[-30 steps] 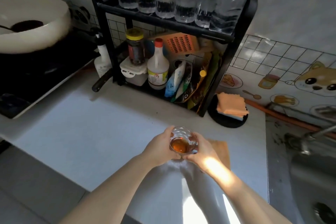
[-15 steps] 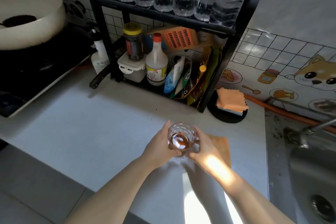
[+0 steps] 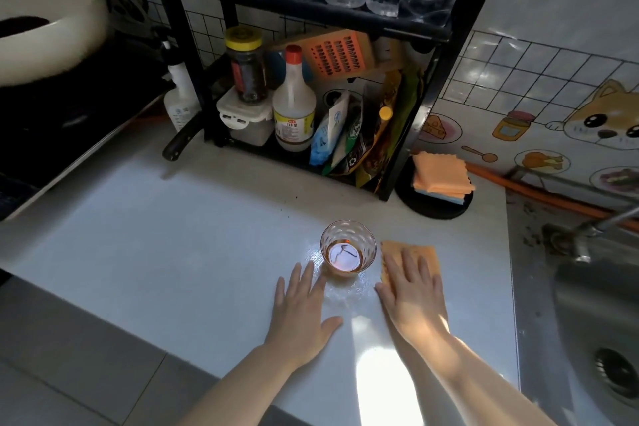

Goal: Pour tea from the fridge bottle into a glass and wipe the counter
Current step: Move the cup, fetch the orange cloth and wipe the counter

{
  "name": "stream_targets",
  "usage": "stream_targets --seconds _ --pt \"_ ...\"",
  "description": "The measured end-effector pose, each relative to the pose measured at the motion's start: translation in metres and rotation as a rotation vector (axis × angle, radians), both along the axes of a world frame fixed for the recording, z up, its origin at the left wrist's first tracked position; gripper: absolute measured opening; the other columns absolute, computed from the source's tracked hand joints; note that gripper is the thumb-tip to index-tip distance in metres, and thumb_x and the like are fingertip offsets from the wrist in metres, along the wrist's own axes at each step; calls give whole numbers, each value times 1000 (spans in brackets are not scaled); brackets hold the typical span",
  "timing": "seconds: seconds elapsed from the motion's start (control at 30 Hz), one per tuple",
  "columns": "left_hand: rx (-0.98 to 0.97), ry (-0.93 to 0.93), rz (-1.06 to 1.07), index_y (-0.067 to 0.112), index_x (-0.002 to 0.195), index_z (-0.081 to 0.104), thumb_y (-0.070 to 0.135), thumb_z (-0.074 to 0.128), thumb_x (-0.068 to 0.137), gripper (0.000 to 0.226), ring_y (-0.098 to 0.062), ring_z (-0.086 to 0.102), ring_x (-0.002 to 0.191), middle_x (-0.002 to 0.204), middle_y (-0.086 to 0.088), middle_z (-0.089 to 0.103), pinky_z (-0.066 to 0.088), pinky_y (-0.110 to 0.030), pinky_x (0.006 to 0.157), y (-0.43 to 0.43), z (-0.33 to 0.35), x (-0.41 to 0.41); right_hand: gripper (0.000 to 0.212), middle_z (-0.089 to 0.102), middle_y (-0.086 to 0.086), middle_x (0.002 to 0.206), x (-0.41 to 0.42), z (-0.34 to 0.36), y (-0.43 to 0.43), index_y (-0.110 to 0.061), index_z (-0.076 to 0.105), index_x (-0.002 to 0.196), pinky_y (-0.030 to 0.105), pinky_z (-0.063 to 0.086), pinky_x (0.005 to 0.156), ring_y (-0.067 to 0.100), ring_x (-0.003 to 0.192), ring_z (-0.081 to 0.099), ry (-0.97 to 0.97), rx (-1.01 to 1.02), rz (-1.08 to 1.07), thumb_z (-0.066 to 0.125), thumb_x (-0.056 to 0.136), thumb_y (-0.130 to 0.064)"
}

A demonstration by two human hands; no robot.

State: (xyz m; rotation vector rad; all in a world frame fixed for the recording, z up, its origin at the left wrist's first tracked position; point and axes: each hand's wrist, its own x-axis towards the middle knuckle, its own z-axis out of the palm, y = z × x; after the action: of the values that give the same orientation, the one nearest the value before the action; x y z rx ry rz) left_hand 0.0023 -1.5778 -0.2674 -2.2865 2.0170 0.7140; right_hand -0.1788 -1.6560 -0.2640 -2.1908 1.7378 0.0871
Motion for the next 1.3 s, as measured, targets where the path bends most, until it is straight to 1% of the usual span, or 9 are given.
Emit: stream_targets --seconds 0.13,0.27,0.33,0.57,0.7,0.83,0.97,1.1,1.3 --pt "-20 -23 -23 24 150 -5 59 28 92 75 -22 -19 145 159 -1 -15 -10 -43 117 4 -6 1 53 10 -3 158 -4 -10 11 -37 15 145 42 4 116 24 145 3 -5 -74 -8 18 94 -52" --pt "-42 -53 -41 24 149 -8 69 -1 75 87 -17 -28 139 158 -1 -18 -15 -41 115 7 -13 2 51 53 1 137 -1 -12 25 -31 52 128 39 31 97 27 126 49 -44 -189 -61 23 89 -45" --pt "-41 -50 -43 24 149 -8 67 10 86 78 -19 -25 142 158 -1 -18 -15 -41 115 6 -14 2 42 63 1 123 -2 -14 30 -27 59 121 37 43 84 26 112 59 -56 -204 -69 33 89 -37" --pt "-38 -3 -38 22 150 -5 53 28 95 71 -24 -18 146 159 -3 -13 -11 -45 116 7 -6 -2 29 64 -15 116 -11 -8 39 -30 63 111 6 27 92 12 107 56 -245 -285 11 56 86 -17" --pt "-16 27 -103 21 150 5 51 31 96 67 -23 -13 147 160 -2 -7 -7 -46 118 16 4 -14 25 64 -22 110 -26 2 57 -40 65 105 14 39 90 -2 105 54 -345 -245 -47 48 92 -28" --pt "-31 57 -220 21 149 12 51 39 94 69 -22 -8 147 160 -1 0 -5 -46 119 27 19 -40 28 62 -1 121 -51 12 80 -13 64 116 2 34 89 19 115 55 -275 -299 -81 46 94 -15" --pt "-102 -27 -349 19 148 16 53 33 94 67 -22 -2 148 160 -1 7 0 -44 120 26 42 -82 35 69 -2 109 -93 38 97 -23 63 117 21 46 89 17 101 62 -305 -285 -215 45 87 -17" --pt "-168 -1 -481 20 144 23 47 38 94 58 -22 10 145 156 0 18 11 -41 118 29 68 -144 52 64 -4 114 -162 59 136 -29 55 126 13 37 92 15 100 57 -312 -393 -320 54 84 0" --pt "-303 3 -761 20 135 39 47 45 91 52 -19 32 135 145 1 38 30 -34 108 76 110 -275 36 57 -1 127 -286 94 252 -22 55 128 -1 26 95 16 117 54 -277 -570 -644 42 95 -15"
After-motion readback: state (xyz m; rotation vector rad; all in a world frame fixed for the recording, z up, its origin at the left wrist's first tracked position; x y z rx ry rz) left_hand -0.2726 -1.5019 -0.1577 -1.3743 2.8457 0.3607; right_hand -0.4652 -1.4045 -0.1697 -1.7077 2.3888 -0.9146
